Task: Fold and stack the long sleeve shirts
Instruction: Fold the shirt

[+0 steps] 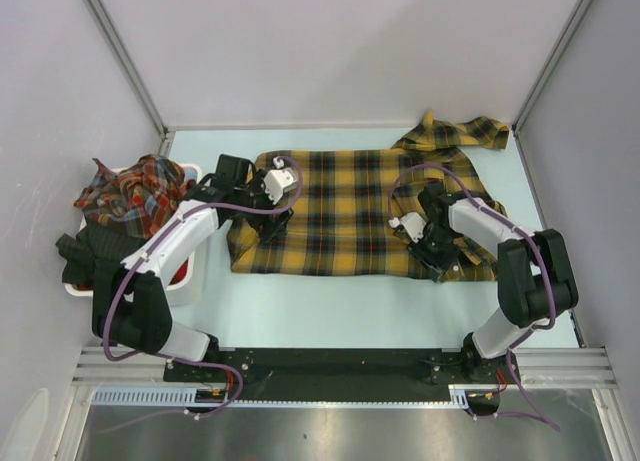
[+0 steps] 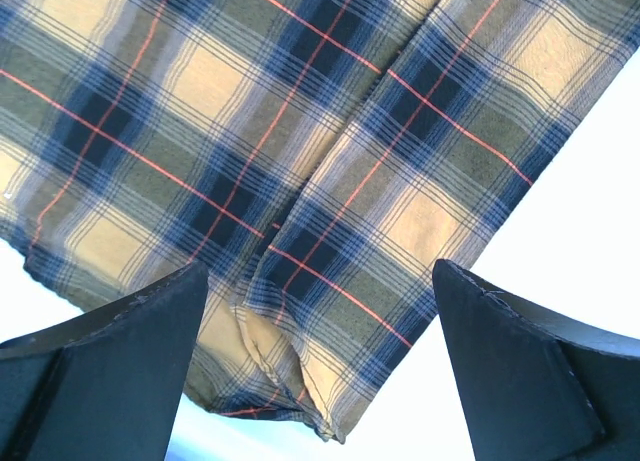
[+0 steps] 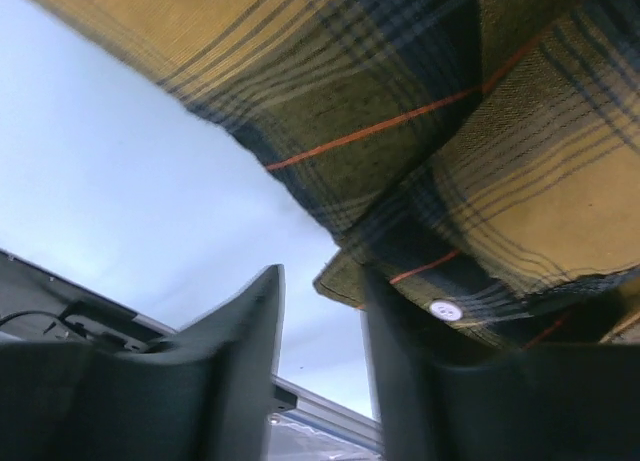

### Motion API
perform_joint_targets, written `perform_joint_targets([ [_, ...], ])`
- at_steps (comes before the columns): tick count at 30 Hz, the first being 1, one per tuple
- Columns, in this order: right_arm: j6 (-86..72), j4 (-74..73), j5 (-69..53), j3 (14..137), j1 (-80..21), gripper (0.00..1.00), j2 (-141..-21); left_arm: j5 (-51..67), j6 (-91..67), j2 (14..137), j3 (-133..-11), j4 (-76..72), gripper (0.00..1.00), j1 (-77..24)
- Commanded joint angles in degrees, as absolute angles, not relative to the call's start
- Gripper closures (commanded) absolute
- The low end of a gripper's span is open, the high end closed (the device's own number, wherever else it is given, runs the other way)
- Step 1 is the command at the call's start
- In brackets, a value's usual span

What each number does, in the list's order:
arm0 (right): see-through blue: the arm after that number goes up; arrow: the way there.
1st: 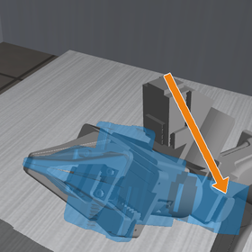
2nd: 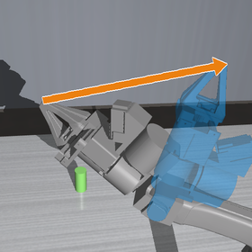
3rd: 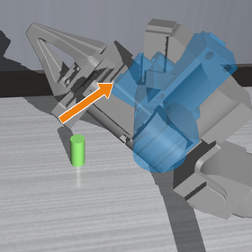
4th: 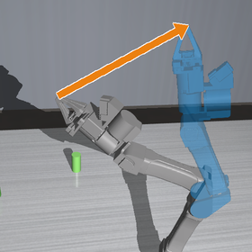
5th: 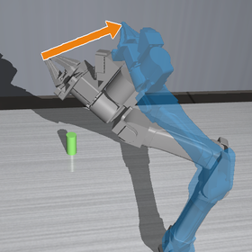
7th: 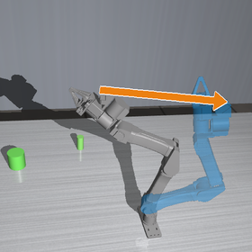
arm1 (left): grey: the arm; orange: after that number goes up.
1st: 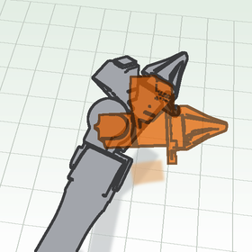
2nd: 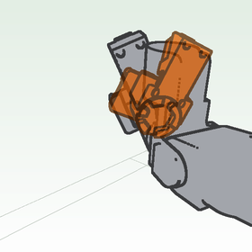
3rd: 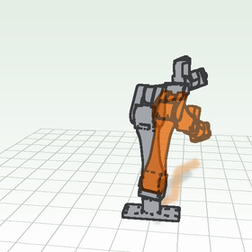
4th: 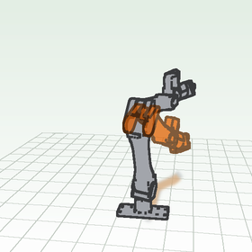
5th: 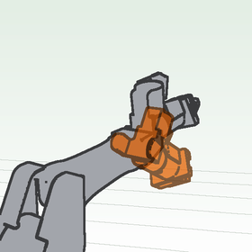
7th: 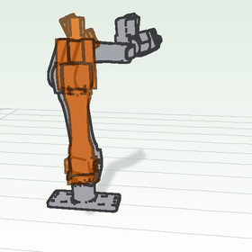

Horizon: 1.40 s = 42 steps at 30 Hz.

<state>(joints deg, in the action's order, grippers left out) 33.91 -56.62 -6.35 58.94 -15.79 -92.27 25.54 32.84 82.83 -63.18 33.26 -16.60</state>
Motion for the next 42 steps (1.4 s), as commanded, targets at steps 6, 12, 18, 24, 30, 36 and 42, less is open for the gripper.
perform_joint_targets([
  [6, 31.4, -51.9, 3.4, 59.4, -16.4, 1.00, -95.2, 23.2, 31.4, 79.0, -61.2, 31.6, 0.00, -15.7],
  [12, 30.2, -53.7, 2.1, 60.9, -16.6, 1.00, -93.2, 23.2, 31.4, 78.1, -60.6, 31.4, 0.01, -15.4],
  [18, 27.3, -54.4, 0.5, 60.6, -18.0, 0.55, -91.8, 23.2, 31.5, 78.4, -60.5, 31.4, 0.01, -15.3],
  [24, 25.6, -51.1, 2.5, 58.8, -19.8, 0.47, -94.4, 23.3, 31.7, 78.9, -61.0, 31.4, 0.01, -15.2],
  [30, 25.3, -48.8, 6.5, 56.7, -19.4, 0.51, -95.9, 22.9, 32.3, 78.2, -61.1, 32.1, 0.00, -14.8],
  [36, 25.5, -49.3, 6.2, 57.6, -18.4, 0.65, -95.6, 23.9, 32.6, 77.9, -60.8, 33.0, 0.01, -14.4],
  [42, 26.7, -51.4, 3.9, 59.3, -18.4, 0.92, -94.9, 23.9, 32.5, 77.5, -60.6, 33.0, 0.01, -14.4],
])
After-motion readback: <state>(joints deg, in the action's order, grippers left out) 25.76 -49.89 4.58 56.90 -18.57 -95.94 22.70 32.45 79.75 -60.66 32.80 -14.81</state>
